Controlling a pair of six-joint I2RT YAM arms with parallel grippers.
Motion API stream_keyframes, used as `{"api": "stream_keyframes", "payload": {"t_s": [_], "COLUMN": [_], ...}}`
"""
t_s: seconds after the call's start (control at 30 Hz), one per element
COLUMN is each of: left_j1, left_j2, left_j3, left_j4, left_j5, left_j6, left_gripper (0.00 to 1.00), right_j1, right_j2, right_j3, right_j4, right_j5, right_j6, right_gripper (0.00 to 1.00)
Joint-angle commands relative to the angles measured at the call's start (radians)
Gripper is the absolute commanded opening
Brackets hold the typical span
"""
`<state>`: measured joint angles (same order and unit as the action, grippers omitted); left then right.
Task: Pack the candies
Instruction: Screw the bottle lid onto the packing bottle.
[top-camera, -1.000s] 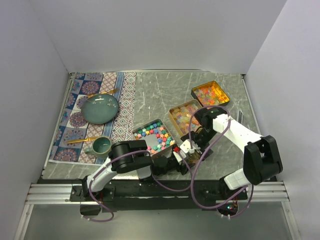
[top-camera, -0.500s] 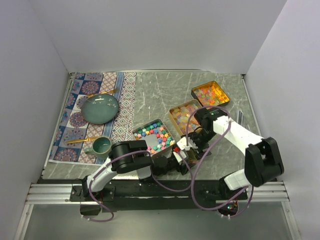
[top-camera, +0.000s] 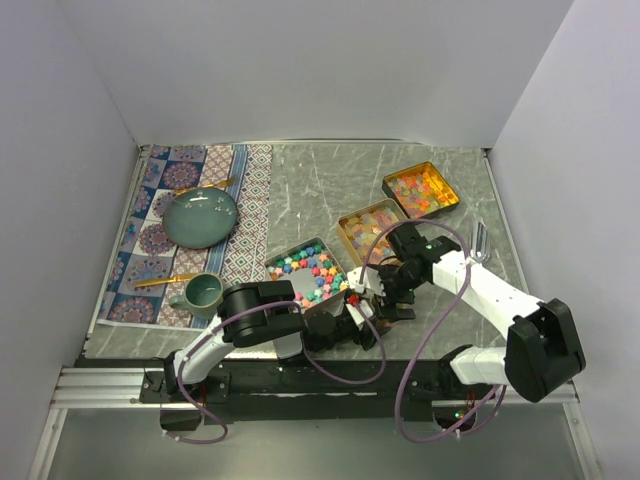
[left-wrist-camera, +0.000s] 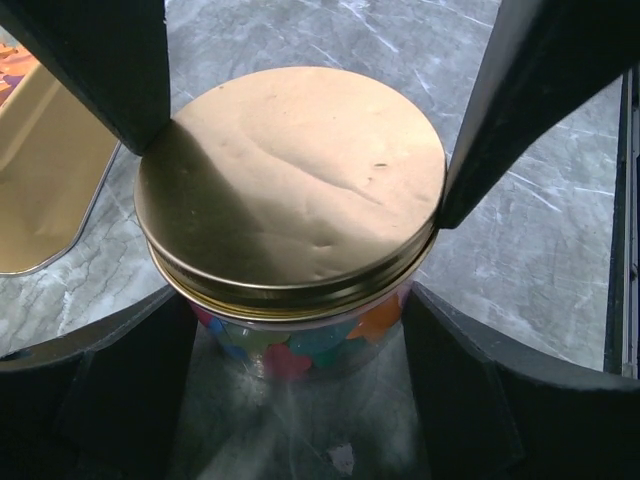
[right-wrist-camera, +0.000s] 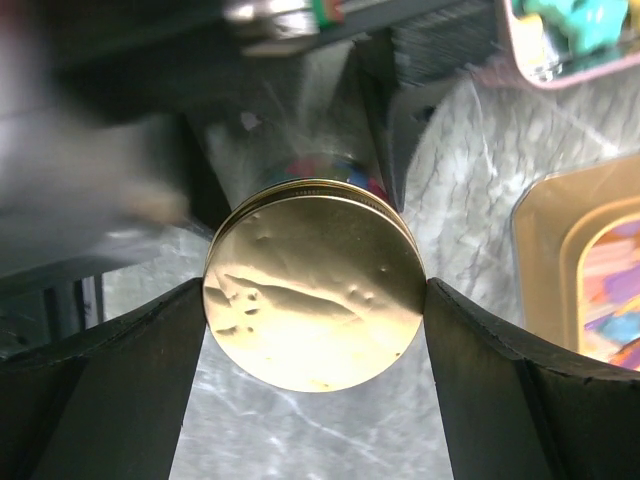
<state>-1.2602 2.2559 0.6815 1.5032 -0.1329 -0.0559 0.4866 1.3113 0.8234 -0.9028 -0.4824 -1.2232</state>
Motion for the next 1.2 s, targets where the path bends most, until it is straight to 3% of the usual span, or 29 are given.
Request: {"api": "stream_keyframes", "payload": {"t_s": [0.0, 0.5, 0.77, 0.87, 0.93, 0.97, 1.17], "left_j1": [0.005, -0.001, -0.001, -0.001, 0.002, 0.002, 0.004], "left_j2": [0.08, 0.087, 0.08, 0.083, 0.088, 0.087, 0.094], "left_j3": [-0.06, -0.062, -0.073, -0.071, -0.073, -0.073, -0.082], "left_j4": [0.15, 0.15, 0.153, 0.155, 0.161, 0.163, 0.164], "left_j5": [-0.08, -0.073, -0.065, -0.065, -0.063, -0.065, -0.059], "left_j6": [0.045, 0.044, 0.041, 0.041, 0.039, 0.039, 0.045], "left_gripper": [0.01, 0.01, 0.01, 0.01, 0.01, 0.01, 0.01], "right_j1": [0.021, 0.018, 0.018, 0.017, 0.017, 0.018, -0.023], "right_j2": [0.097, 0.092, 0.097, 0.074, 0.048, 0.039, -0.007], "right_j3": [-0.104, -0.119, -0.124, -0.118, -0.113, -0.11, -0.073], "right_j4": [0.004, 0.028, 0.024, -0.002, -0.033, -0.051, -0.125], "right_j5": [-0.008, 0.011, 0.015, 0.019, 0.036, 0.047, 0.145], "right_j6": [0.241, 0.416, 0.395, 0.372, 0.34, 0.293, 0.18], "right_gripper": [0.49, 0.5, 0.52, 0.63, 0.75, 1.0, 1.0]}}
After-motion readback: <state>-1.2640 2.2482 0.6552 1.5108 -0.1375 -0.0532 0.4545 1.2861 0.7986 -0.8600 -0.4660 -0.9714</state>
